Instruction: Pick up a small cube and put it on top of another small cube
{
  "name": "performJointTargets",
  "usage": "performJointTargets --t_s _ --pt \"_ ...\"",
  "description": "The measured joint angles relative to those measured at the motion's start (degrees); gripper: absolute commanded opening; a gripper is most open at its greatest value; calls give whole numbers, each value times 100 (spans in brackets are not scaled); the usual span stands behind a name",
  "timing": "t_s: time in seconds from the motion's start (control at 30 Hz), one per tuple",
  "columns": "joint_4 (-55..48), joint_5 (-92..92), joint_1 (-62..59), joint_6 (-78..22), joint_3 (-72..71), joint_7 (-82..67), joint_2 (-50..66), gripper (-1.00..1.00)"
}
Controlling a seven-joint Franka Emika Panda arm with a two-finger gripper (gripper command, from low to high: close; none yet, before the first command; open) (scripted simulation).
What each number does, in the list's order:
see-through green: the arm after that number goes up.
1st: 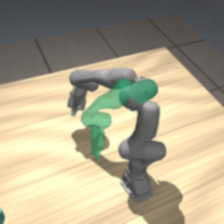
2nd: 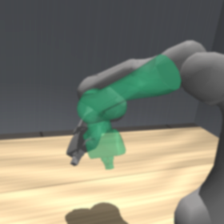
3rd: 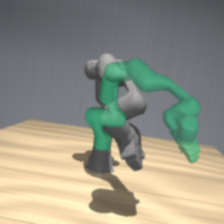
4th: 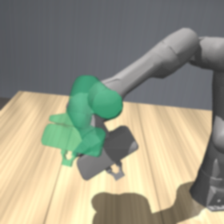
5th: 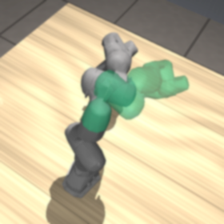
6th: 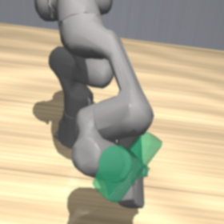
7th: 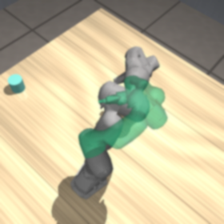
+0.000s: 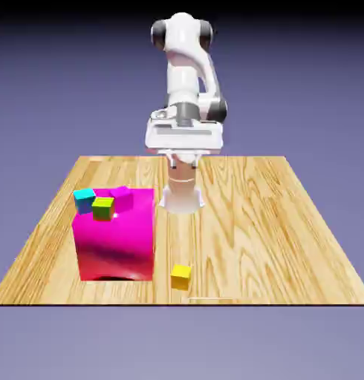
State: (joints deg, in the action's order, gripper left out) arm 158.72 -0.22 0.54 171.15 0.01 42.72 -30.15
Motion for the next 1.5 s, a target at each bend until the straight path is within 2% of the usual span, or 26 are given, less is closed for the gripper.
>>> performJointTargets --t_s 1.23,1.3,1.43,1.47,1.5 --pt "-6993 -689 -441 -8767 35 811 7683 0" --pt "-7080 -698 -447 -8876 35 821 7779 0" --pt "-6250 -734 -396 -8057 19 764 7769 0" --pt "-6138 -739 -390 -7946 17 756 7768 -100" --pt "-6138 -739 -390 -7946 17 756 7768 -100"
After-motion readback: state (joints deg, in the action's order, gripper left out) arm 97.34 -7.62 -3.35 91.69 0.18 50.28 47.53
